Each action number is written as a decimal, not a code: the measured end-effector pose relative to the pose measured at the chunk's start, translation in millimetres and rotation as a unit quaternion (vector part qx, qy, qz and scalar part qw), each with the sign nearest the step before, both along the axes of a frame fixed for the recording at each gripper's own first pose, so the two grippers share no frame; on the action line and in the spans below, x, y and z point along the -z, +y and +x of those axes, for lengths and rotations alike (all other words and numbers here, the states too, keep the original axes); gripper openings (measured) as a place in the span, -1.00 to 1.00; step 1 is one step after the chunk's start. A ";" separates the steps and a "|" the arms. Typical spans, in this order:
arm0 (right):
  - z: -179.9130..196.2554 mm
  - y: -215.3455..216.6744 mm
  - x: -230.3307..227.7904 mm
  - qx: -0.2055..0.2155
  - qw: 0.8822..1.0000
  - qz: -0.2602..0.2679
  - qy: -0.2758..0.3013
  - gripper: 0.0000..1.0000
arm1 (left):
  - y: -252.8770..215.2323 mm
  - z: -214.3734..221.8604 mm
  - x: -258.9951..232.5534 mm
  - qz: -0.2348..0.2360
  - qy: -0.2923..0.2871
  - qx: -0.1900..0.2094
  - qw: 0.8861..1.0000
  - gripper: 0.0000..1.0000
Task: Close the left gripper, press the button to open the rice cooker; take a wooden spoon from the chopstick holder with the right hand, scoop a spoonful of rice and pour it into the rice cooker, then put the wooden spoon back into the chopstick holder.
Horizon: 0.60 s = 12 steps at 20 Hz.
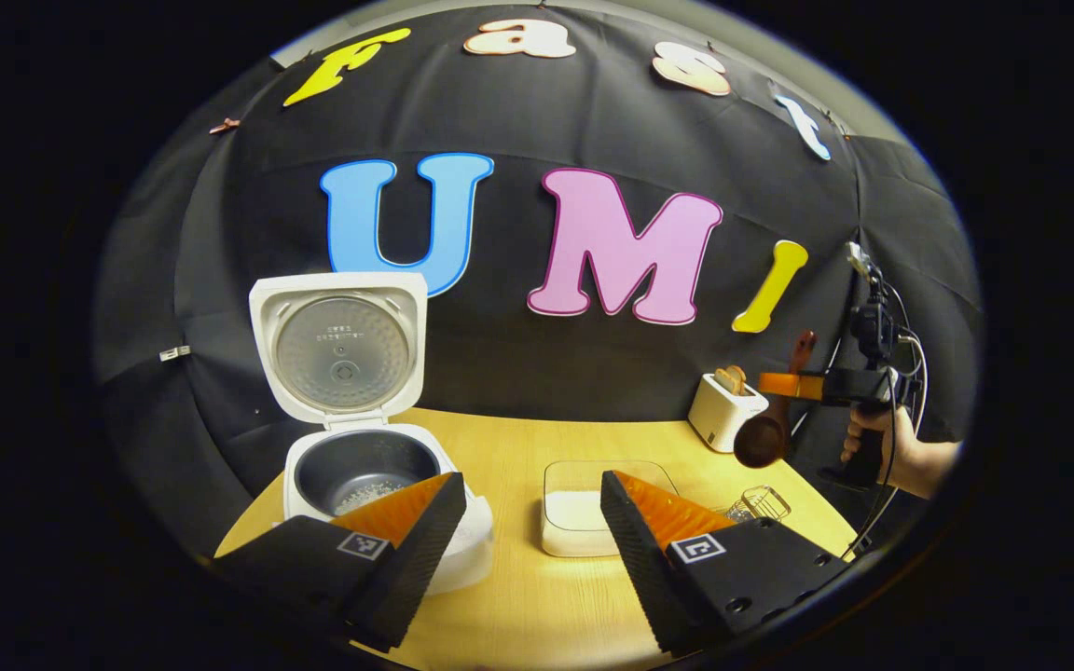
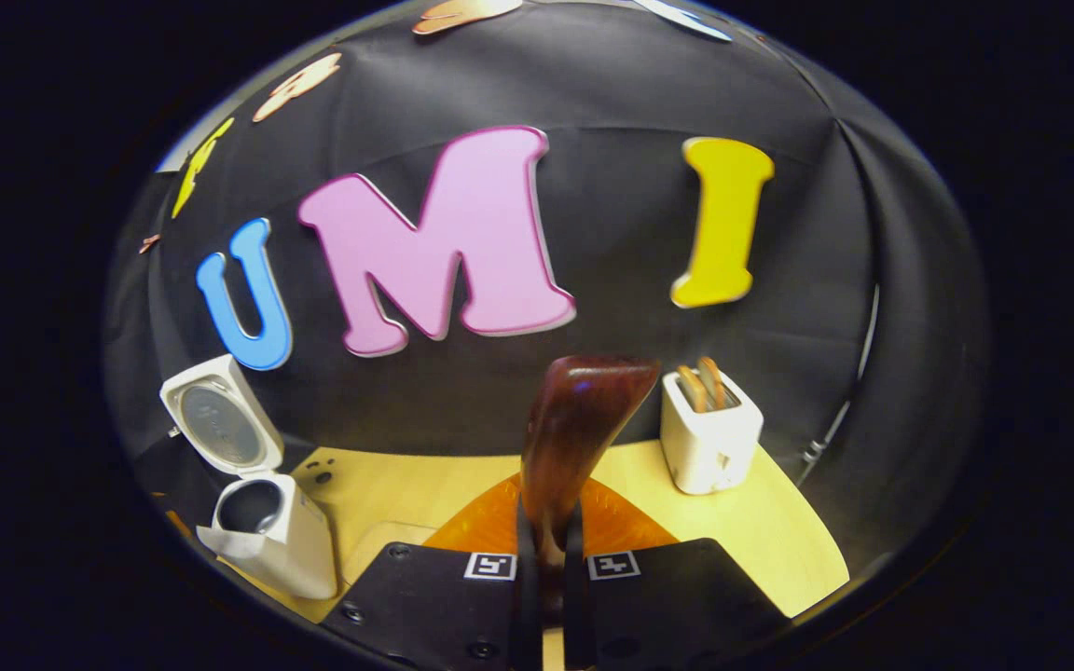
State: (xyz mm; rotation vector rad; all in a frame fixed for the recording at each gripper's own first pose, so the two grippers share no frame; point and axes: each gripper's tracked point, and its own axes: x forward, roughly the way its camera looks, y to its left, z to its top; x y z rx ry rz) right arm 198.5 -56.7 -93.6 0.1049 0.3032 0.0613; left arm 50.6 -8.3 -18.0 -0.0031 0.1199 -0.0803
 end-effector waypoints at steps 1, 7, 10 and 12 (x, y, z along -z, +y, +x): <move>-3.0 -13.9 12.9 0.012 1.000 0.003 0.011 -0.75 | -5.4 0.8 1.5 0.000 0.002 0.001 1.000 0.88; -13.3 -73.1 74.6 0.067 0.996 0.012 0.059 -0.74 | -34.5 9.4 8.9 0.009 0.015 0.007 1.000 0.88; -16.2 -88.7 100.5 0.081 0.994 0.015 0.076 -0.74 | -42.5 11.9 10.8 0.013 0.018 0.002 1.000 0.87; -18.8 -96.7 119.0 0.093 0.992 0.014 0.087 -0.74 | -47.1 13.0 13.0 0.013 0.021 0.001 1.000 0.87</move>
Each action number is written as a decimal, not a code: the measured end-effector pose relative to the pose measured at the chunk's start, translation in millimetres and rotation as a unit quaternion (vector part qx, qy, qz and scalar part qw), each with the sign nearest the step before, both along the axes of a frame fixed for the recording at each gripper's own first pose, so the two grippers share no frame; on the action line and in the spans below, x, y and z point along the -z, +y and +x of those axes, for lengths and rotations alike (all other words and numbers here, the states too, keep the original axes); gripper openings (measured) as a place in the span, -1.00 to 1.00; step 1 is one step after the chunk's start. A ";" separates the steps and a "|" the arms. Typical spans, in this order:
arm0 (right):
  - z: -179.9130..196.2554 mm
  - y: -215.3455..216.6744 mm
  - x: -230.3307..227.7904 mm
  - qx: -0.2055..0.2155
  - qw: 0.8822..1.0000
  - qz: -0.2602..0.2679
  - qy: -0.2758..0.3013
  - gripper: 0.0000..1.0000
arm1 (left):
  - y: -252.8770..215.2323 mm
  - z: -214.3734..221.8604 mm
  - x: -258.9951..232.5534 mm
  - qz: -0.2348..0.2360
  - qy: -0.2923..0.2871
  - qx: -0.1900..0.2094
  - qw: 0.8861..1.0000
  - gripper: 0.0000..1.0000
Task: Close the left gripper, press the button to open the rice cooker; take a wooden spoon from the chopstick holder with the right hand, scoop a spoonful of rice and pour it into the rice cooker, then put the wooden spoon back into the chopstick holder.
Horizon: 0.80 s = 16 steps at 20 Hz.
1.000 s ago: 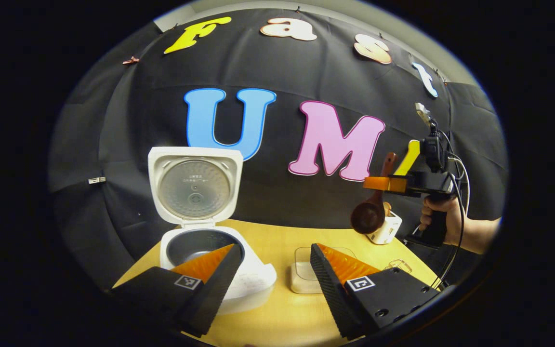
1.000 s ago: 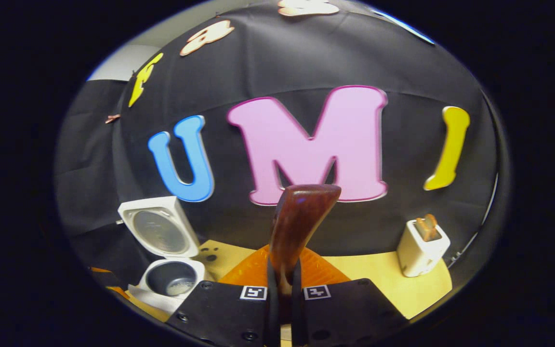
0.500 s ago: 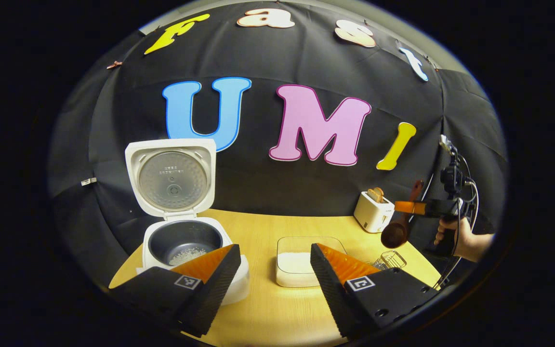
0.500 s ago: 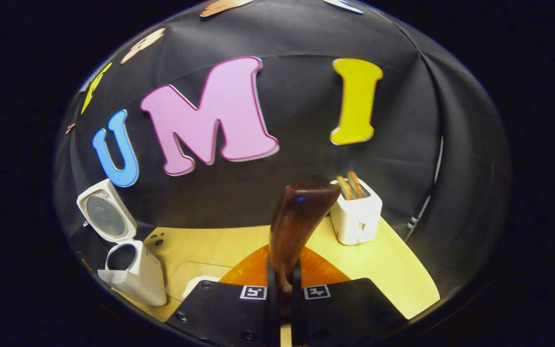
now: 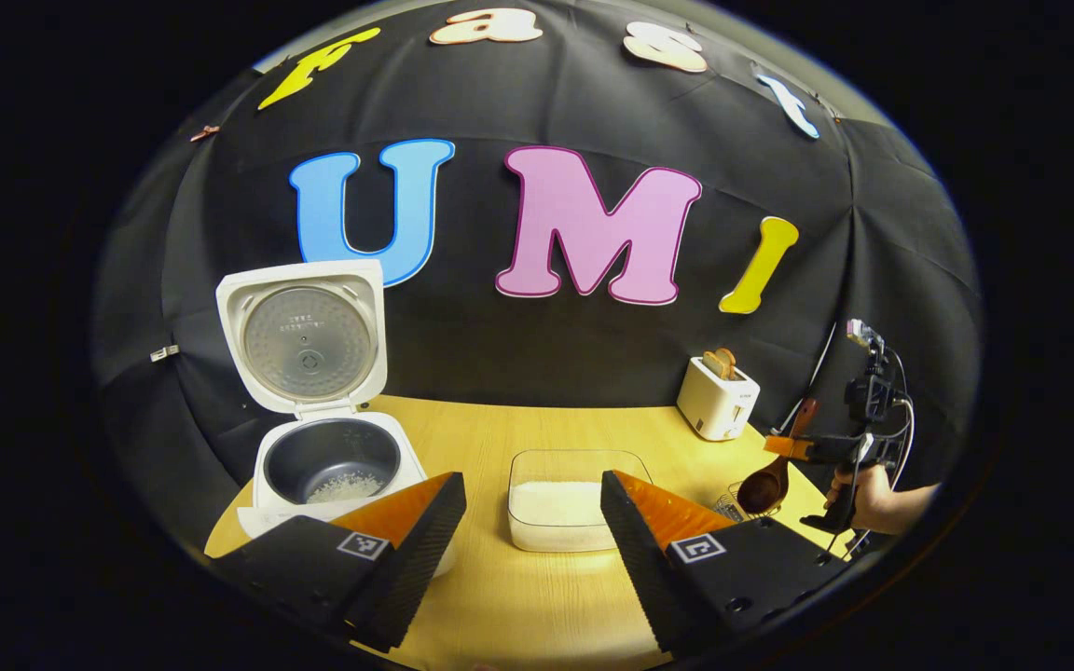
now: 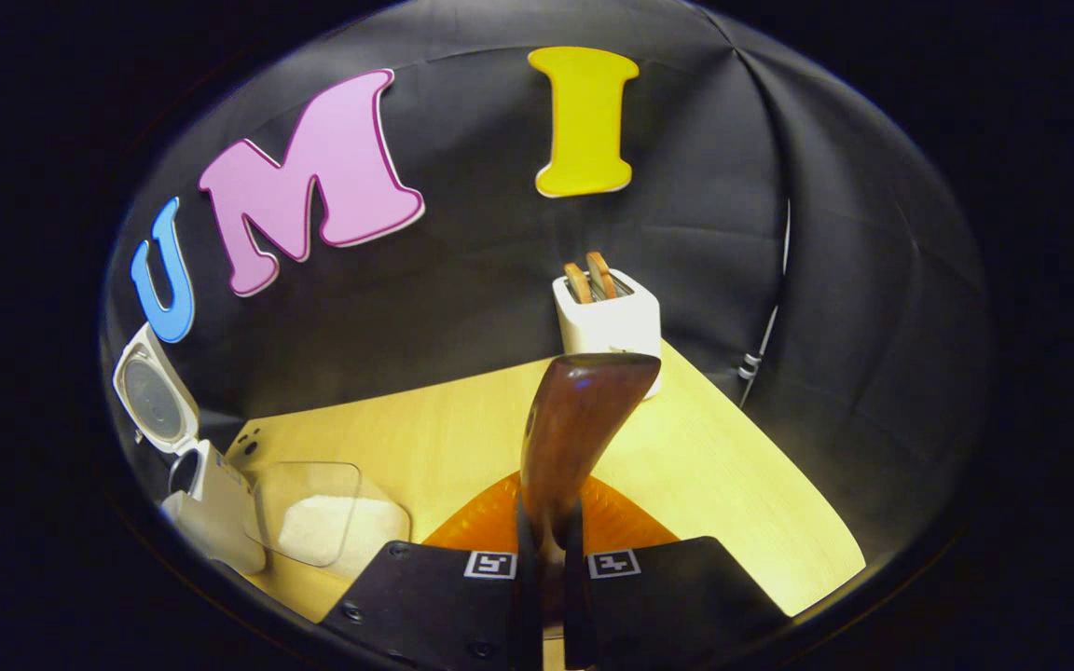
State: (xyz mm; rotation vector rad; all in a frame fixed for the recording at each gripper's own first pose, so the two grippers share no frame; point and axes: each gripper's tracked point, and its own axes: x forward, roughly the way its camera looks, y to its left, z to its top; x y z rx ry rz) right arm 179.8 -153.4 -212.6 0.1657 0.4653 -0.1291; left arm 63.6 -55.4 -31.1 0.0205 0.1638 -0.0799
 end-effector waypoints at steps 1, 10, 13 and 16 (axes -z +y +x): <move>0.5 1.4 6.9 0.004 1.000 0.011 0.003 -0.74 | -0.8 0.6 -1.5 0.000 -0.001 -0.001 1.000 0.87; -4.5 10.0 47.6 0.008 0.999 0.014 0.031 -0.67 | 3.9 -1.3 -7.1 0.014 -0.006 -0.015 1.000 0.88; -7.3 13.1 42.1 0.006 0.999 0.019 0.033 -0.26 | 9.3 0.0 -13.1 0.007 -0.014 -0.018 1.000 0.87; -14.6 11.9 28.7 0.013 0.999 0.030 0.026 0.66 | 22.1 2.4 -26.9 0.014 -0.031 -0.023 0.999 0.87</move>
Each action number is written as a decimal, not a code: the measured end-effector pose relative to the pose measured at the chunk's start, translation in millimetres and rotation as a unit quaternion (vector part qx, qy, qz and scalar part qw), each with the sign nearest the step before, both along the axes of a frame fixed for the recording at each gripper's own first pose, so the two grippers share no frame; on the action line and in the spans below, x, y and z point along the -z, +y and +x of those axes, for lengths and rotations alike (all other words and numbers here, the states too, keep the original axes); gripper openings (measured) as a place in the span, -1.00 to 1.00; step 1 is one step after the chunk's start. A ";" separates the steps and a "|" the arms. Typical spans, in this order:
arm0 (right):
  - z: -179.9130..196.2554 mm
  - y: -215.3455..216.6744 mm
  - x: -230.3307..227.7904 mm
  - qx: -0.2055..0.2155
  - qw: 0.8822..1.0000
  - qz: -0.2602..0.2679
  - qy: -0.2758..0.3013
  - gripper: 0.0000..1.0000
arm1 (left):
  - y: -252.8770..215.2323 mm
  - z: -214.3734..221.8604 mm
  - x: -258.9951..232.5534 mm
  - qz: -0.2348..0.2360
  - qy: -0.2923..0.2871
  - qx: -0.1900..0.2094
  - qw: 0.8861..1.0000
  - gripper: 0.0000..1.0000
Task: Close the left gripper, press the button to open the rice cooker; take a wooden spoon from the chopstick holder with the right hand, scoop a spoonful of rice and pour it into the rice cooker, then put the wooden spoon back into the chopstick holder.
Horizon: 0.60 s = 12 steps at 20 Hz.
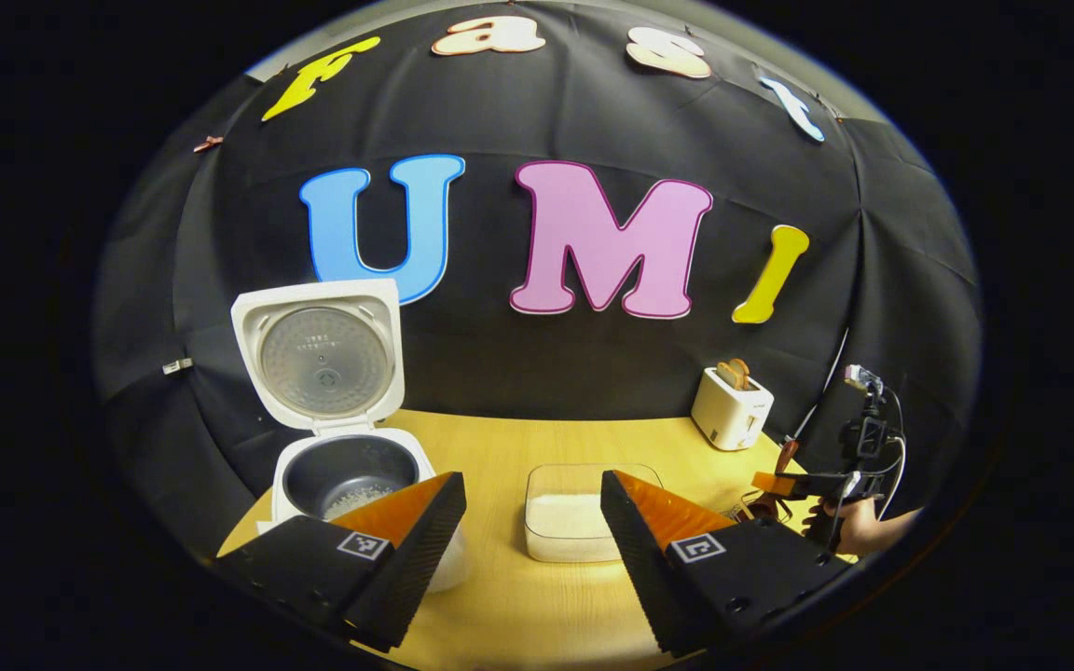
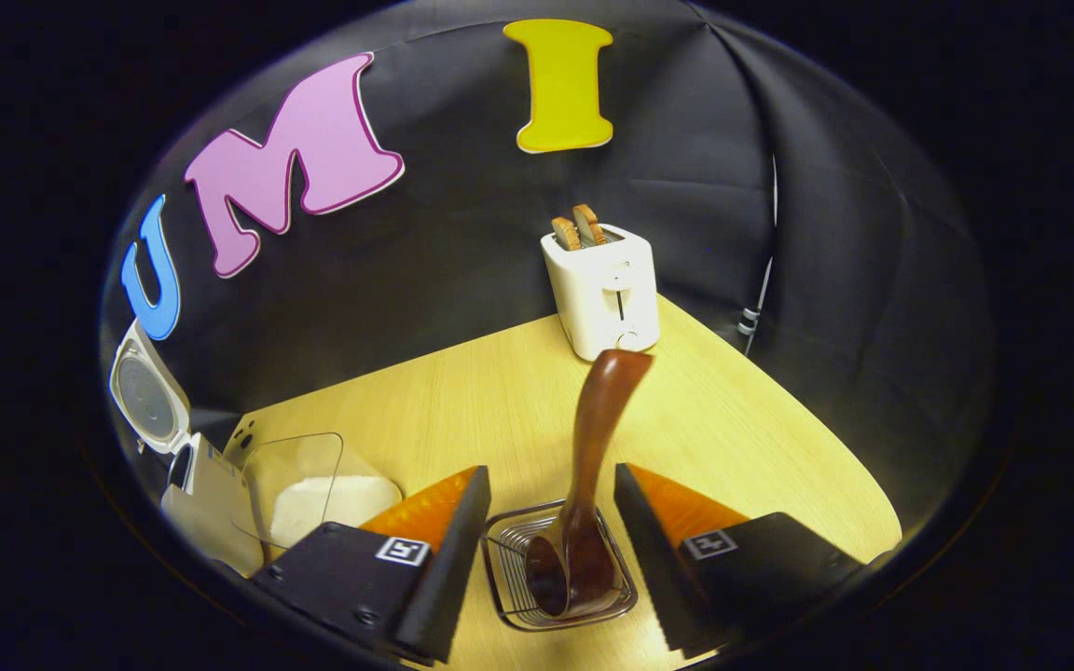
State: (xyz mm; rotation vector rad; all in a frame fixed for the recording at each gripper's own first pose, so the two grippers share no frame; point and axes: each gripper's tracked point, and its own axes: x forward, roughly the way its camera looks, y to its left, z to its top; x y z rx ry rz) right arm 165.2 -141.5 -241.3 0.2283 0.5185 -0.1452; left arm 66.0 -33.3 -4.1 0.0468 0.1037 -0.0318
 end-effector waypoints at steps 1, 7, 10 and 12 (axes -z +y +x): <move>-4.3 -0.5 -6.4 0.002 1.000 -0.001 -0.002 0.75 | 6.2 2.0 -4.3 0.001 -0.006 -0.002 1.000 0.87; -25.8 -0.5 -53.4 0.007 0.999 -0.023 -0.030 0.97 | 61.8 15.5 -37.3 0.007 -0.039 -0.036 0.999 0.87; -35.9 6.9 -76.3 0.005 0.998 -0.035 -0.045 0.97 | 107.0 26.0 -57.6 0.009 -0.050 -0.070 0.996 0.87; -42.8 14.4 -92.3 0.001 0.997 -0.051 -0.059 0.97 | 137.8 32.0 -77.7 0.006 -0.062 -0.095 0.994 0.87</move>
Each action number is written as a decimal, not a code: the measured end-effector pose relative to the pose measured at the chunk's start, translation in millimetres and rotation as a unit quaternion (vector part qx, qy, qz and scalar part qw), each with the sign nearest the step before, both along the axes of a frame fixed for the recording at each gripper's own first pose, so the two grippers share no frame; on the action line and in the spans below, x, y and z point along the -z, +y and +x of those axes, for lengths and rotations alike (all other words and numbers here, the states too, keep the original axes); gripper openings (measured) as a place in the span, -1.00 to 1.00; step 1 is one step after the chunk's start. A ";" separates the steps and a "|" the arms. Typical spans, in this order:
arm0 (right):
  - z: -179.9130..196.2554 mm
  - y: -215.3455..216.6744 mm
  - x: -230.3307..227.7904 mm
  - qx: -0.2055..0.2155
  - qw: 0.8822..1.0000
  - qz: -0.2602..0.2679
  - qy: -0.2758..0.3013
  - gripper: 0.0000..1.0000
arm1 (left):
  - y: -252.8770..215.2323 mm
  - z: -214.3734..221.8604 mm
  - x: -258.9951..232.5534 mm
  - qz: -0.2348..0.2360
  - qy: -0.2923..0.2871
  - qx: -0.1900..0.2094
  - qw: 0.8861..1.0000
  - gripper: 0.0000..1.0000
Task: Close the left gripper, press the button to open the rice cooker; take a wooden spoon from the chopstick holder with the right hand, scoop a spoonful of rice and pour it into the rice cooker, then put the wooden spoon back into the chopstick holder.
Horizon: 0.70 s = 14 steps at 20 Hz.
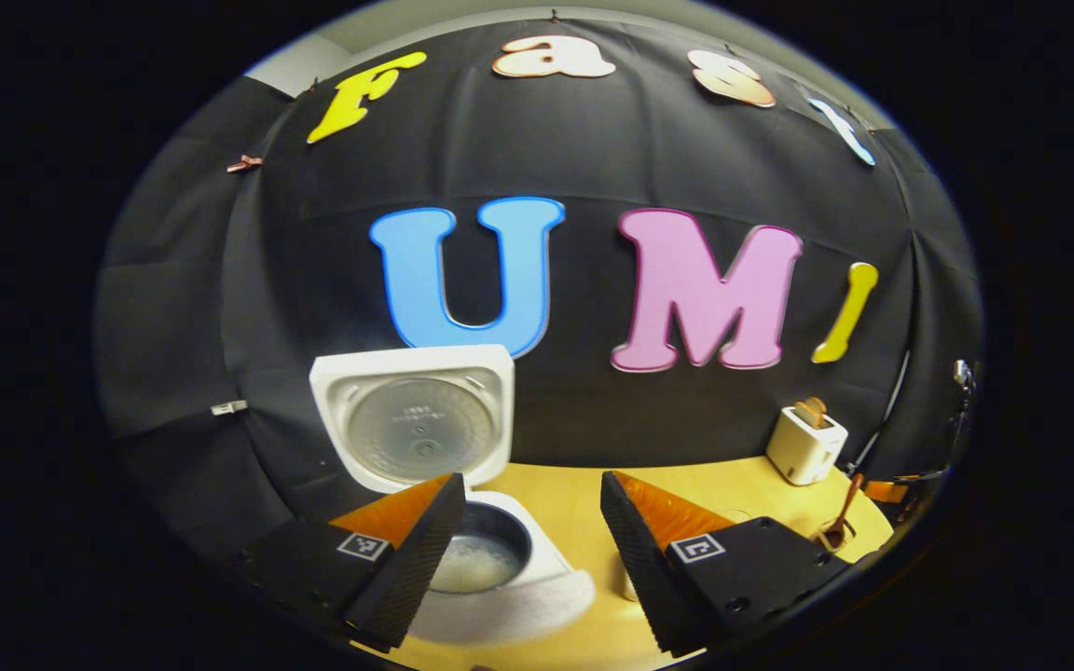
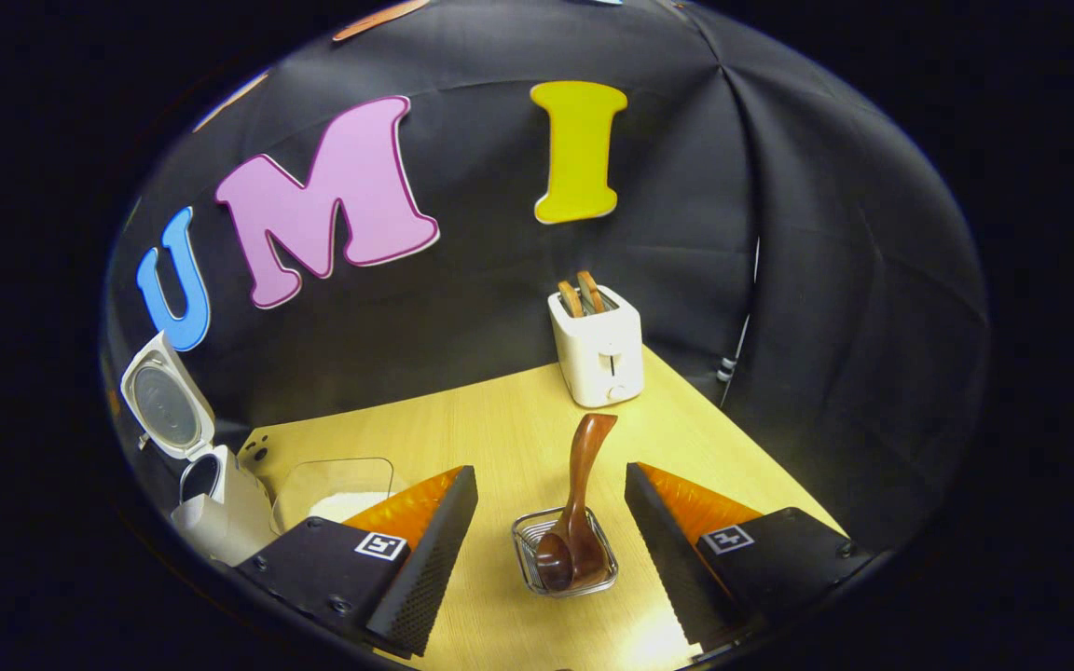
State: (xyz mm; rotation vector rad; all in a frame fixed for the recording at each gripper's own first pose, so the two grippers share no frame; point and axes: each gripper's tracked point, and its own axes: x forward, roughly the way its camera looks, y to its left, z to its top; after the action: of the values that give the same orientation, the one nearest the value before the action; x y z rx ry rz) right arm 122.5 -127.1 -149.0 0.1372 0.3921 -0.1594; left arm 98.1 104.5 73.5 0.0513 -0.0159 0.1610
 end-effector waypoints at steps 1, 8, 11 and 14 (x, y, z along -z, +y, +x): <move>-3.0 5.1 -7.5 -0.005 1.000 -0.012 -0.007 0.96 | 14.0 4.5 -10.5 -0.005 -0.008 -0.008 1.000 0.87; -25.7 59.5 -55.2 -0.045 0.994 -0.087 -0.044 0.97 | 99.3 55.7 -68.7 -0.031 -0.047 -0.036 0.998 0.87; -36.2 83.1 -66.9 -0.046 0.994 -0.079 -0.053 0.96 | 125.9 84.9 -85.9 -0.012 -0.049 -0.042 0.998 0.87; -42.9 99.1 -76.1 -0.043 0.994 -0.077 -0.058 0.96 | 142.5 116.3 -95.0 -0.007 -0.039 -0.039 0.998 0.87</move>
State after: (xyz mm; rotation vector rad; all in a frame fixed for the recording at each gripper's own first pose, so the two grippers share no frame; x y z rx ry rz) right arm 79.6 -28.0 -72.9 -0.0219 0.2676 -0.0965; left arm 214.4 246.9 168.6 0.0323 -0.0915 0.2403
